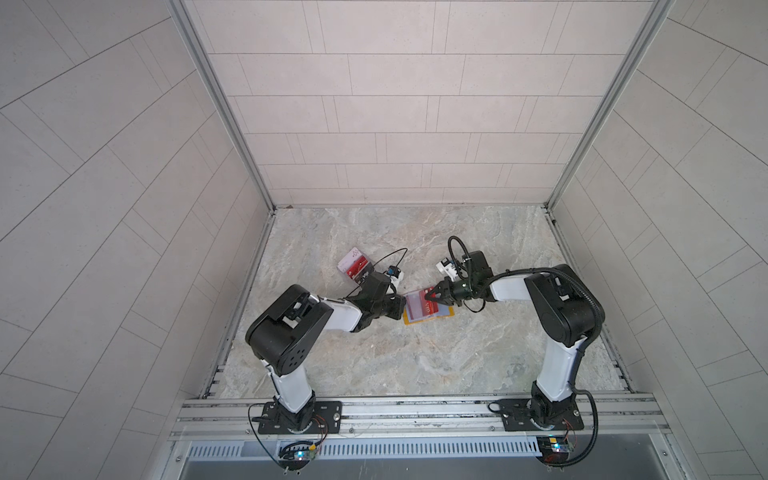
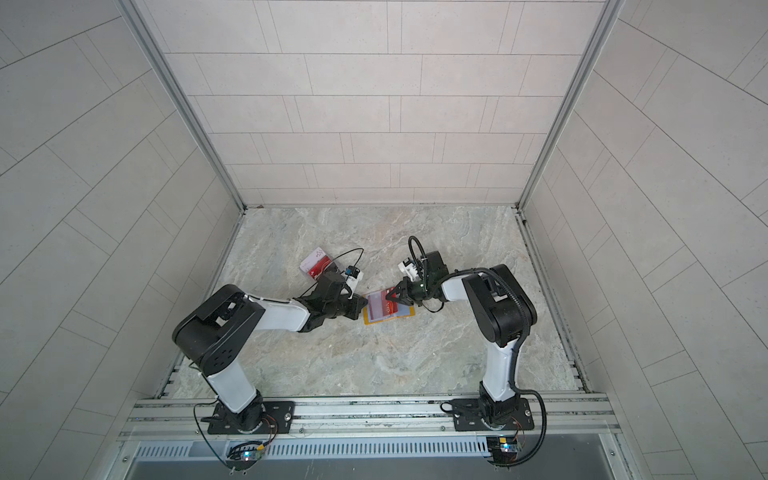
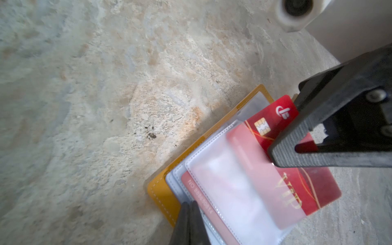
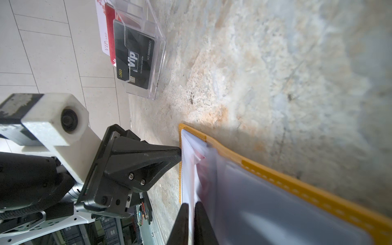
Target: Take the credit cards out of the card holder
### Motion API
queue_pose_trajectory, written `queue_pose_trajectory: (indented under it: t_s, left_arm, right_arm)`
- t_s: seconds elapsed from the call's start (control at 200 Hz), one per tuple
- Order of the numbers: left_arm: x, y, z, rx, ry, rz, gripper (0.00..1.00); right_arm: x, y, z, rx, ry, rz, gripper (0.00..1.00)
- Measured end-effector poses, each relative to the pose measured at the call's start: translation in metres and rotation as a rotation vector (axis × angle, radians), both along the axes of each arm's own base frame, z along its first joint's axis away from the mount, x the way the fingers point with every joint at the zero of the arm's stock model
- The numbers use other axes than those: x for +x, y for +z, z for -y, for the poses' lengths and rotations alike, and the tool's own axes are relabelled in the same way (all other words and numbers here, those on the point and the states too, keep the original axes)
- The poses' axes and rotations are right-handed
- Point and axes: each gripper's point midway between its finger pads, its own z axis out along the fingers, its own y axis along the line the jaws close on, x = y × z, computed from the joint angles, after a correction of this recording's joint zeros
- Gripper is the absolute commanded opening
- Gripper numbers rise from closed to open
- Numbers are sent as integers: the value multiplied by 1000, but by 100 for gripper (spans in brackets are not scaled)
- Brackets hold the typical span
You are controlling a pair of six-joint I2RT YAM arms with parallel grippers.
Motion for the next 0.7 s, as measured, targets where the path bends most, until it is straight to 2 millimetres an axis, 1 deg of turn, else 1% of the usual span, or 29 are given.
queue_pose_trajectory:
  t_s: [0.345, 0.701]
  left_arm:
    - [0, 0, 0, 0, 0, 0, 2]
    - [0, 0, 0, 0, 0, 0, 2]
  right_arm:
    - [-6, -10, 7, -55, 4, -16, 8]
    - [-3, -6, 16, -104, -1, 0, 6]
